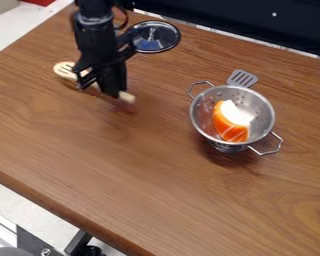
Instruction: Move the spatula to the bottom left of the table
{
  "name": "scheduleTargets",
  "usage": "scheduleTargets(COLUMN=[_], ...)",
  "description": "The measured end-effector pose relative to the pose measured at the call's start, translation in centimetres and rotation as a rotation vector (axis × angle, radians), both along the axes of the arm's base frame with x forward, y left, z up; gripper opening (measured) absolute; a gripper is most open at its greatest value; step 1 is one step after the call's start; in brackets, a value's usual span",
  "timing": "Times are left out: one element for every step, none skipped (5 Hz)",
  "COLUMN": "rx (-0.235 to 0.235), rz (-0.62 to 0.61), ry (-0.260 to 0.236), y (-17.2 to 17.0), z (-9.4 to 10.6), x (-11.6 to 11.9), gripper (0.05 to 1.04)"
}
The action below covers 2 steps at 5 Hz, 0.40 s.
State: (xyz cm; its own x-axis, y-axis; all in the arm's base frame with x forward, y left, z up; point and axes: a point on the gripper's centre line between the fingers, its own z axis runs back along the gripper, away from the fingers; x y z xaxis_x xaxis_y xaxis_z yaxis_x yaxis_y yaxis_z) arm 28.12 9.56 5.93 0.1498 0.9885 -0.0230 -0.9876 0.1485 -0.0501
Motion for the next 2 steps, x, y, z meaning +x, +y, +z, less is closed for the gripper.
scheduleTargets(rx=[-0.019, 0.016], rz=[-0.13, -0.334], ry=[-0.014, -0.033], y=[-1.4, -2.4], z=[1.0, 1.2], x=[-2.4, -4.4], gripper=[0.078, 0.078])
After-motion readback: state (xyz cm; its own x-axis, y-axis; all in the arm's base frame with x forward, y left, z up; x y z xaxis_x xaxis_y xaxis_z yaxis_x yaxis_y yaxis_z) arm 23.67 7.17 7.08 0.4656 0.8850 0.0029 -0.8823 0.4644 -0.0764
